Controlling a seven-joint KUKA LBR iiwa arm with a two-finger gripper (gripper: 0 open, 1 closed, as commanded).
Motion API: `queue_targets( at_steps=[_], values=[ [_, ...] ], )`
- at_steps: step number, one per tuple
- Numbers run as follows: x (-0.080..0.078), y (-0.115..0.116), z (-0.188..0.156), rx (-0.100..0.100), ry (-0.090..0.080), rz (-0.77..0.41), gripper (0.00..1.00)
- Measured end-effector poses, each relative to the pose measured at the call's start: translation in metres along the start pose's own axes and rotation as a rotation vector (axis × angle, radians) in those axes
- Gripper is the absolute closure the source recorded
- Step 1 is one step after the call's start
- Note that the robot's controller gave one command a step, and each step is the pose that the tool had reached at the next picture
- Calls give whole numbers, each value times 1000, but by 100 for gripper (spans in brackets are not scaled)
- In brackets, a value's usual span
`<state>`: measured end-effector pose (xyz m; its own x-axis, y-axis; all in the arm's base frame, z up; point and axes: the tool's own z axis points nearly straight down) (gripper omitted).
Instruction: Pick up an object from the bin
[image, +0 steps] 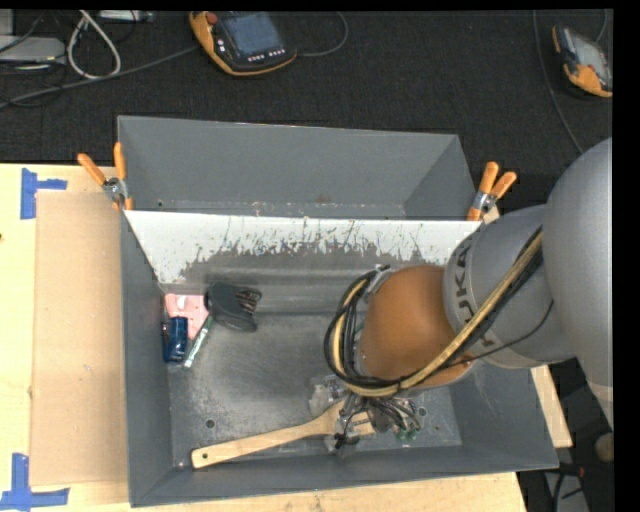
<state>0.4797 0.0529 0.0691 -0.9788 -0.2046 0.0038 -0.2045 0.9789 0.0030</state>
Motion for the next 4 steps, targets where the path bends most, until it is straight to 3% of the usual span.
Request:
queue_targets(
  at_steps=[1,2,4],
  values=[
    [0,0,-2,0,0,-2,100],
    [3,1,-32,-1,11,-3,100],
    [2,2,-108,-1,8,-7,100]
  ],
)
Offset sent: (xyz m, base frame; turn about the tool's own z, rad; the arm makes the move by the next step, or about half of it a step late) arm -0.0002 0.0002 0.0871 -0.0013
